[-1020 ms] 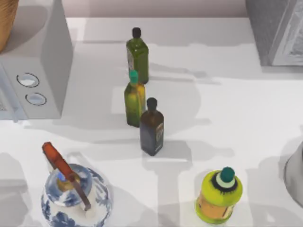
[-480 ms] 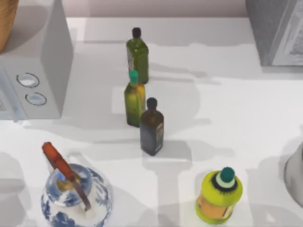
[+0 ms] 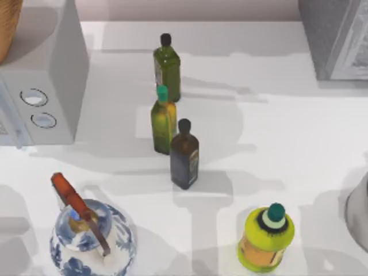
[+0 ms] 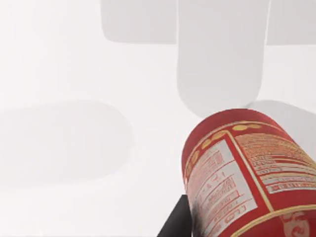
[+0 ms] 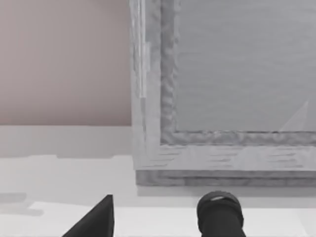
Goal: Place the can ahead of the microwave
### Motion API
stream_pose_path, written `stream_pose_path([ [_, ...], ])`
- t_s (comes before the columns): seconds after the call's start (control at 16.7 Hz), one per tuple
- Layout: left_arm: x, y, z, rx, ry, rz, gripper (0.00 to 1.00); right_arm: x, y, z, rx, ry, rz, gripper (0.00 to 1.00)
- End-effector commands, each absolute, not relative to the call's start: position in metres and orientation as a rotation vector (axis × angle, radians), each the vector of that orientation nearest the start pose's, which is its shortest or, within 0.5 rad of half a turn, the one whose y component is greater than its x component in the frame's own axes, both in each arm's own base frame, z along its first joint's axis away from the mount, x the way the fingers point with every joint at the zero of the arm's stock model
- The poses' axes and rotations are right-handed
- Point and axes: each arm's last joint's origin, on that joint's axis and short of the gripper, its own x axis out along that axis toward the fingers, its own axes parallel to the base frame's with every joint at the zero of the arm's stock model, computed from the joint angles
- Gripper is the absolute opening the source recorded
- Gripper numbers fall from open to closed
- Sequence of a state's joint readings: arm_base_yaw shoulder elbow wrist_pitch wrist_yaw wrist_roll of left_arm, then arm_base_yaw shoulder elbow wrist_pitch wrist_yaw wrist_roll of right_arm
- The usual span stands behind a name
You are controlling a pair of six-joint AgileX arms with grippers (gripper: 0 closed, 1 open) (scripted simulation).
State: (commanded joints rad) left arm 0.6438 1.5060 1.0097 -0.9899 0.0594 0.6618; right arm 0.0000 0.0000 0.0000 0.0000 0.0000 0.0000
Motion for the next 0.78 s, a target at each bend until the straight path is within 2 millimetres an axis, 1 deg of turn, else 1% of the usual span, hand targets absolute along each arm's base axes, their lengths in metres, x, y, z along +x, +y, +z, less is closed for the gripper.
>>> stream_pose_path([
  [0.48, 0.2091, 0.1565, 0.2008, 0.019, 1.468, -0.012, 0.98, 0.1057, -0.0012, 0.16, 0.0, 0.0, 0.0, 1.0],
  [0.54, 0.2091, 0.1565, 0.2008, 0.019, 1.468, -0.012, 1.0, 0.1057, -0.0012, 0.16, 0.0, 0.0, 0.0, 1.0],
  [0.78, 0.2091, 0.1565, 0.2008, 0.019, 1.468, -0.012, 1.0, 0.1057, -0.0012, 0.16, 0.0, 0.0, 0.0, 1.0],
])
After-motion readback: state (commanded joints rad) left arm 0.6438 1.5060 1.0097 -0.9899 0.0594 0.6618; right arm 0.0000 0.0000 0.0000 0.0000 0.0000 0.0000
